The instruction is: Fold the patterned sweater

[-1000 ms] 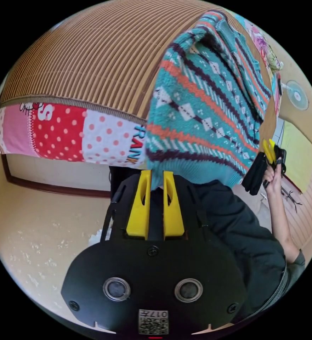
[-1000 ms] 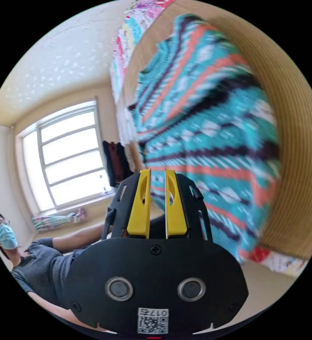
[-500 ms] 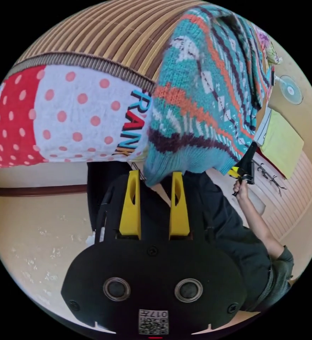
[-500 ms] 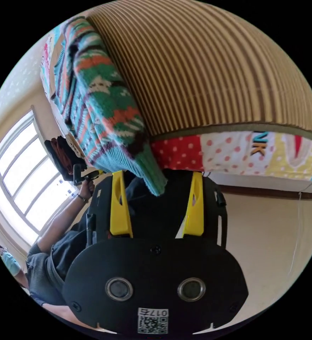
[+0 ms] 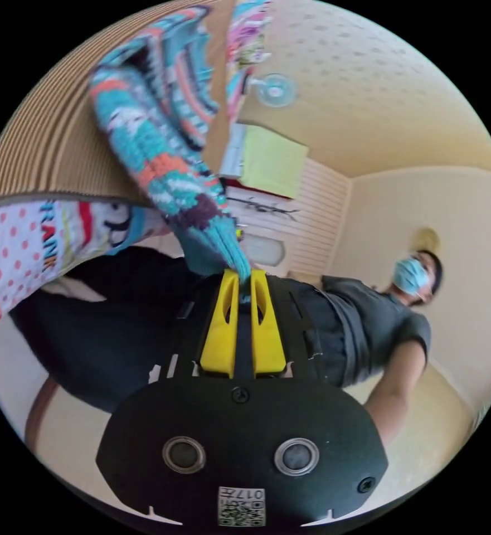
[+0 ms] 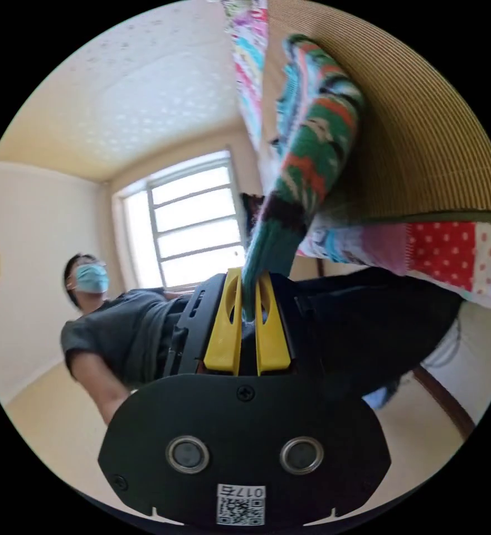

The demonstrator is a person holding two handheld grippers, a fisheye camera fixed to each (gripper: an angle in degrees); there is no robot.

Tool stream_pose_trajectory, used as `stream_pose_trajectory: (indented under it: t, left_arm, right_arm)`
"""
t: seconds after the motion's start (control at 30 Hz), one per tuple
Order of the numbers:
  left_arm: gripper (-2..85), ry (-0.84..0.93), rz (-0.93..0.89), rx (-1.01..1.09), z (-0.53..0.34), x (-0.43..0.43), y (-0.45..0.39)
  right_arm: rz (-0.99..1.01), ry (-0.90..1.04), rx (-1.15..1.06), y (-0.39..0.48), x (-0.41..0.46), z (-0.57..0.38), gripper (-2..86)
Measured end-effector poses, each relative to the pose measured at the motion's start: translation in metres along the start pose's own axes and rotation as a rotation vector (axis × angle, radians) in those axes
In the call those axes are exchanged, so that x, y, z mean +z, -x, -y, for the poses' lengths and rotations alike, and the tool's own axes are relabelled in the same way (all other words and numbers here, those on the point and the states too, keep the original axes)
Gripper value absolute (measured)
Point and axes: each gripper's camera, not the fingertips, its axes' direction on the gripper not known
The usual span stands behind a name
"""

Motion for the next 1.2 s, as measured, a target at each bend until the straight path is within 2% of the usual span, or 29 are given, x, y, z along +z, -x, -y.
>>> stream_pose_trajectory:
  t: [0.03, 0.13, 0.37, 0.43, 0.5, 0.57, 0.63, 0.67, 0.73, 0.8, 0.87, 1.03, 1.1, 1.2]
  left_arm:
    - [4.0, -0.015, -0.073, 0.082, -0.006, -0.004, -0.016]
    - [4.1, -0.098, -0.134, 0.226, -0.009, -0.013, -0.043]
    - [4.1, -0.312, -0.004, 0.223, 0.065, -0.021, -0.042]
    - [4.6, -0.451, 0.127, 0.161, 0.097, -0.025, -0.04]
    - [7.9, -0.514, 0.238, 0.063, 0.115, -0.026, -0.035]
    - [10.4, -0.569, 0.371, 0.007, 0.118, -0.027, -0.033]
    - [12.1, -0.628, 0.592, -0.105, 0.103, -0.025, -0.026]
    - [13.0, -0.628, 0.642, -0.144, 0.098, -0.025, -0.022]
    - [16.4, -0.611, 0.78, -0.302, 0.072, -0.023, 0.003]
    - [17.7, -0.597, 0.812, -0.407, 0.049, -0.019, 0.026]
    - [17.4, -0.586, 0.768, -0.478, 0.027, -0.012, 0.052]
    - [11.0, -0.587, 0.468, -0.492, -0.002, 0.015, 0.111]
    - [7.8, -0.642, 0.492, -0.47, -0.003, 0.025, 0.104]
    - [6.5, -0.602, 0.579, -0.326, 0.011, 0.054, 0.076]
  right_arm:
    - [0.098, -0.02, -0.072, 0.008, -0.002, -0.007, 1.9]
    - [0.217, -0.109, -0.202, 0.02, -0.01, -0.013, 1.5]
    - [0.144, -0.367, -0.212, 0.014, -0.037, 0.076, 2.5]
    - [0.048, -0.482, -0.13, 0.011, -0.045, 0.126, 4.6]
    - [-0.021, -0.529, -0.04, 0.007, -0.044, 0.164, 6.9]
    - [-0.102, -0.592, 0.001, 0.013, -0.041, 0.187, 6.4]
    - [-0.246, -0.612, 0.03, 0.027, -0.03, 0.207, 3.8]
    - [-0.282, -0.593, 0.032, 0.03, -0.024, 0.213, 3.6]
    - [-0.394, -0.433, 0.043, 0.032, 0.004, 0.234, 3.3]
    - [-0.45, -0.28, 0.049, 0.025, 0.032, 0.245, 3.4]
    - [-0.499, -0.136, 0.07, 0.013, 0.063, 0.251, 3.5]
    - [-0.584, 0.176, 0.153, -0.018, 0.151, 0.275, 5.0]
    - [-0.63, 0.252, 0.156, -0.017, 0.182, 0.293, 6.4]
    - [-0.704, 0.347, 0.114, -0.002, 0.24, 0.33, 10.2]
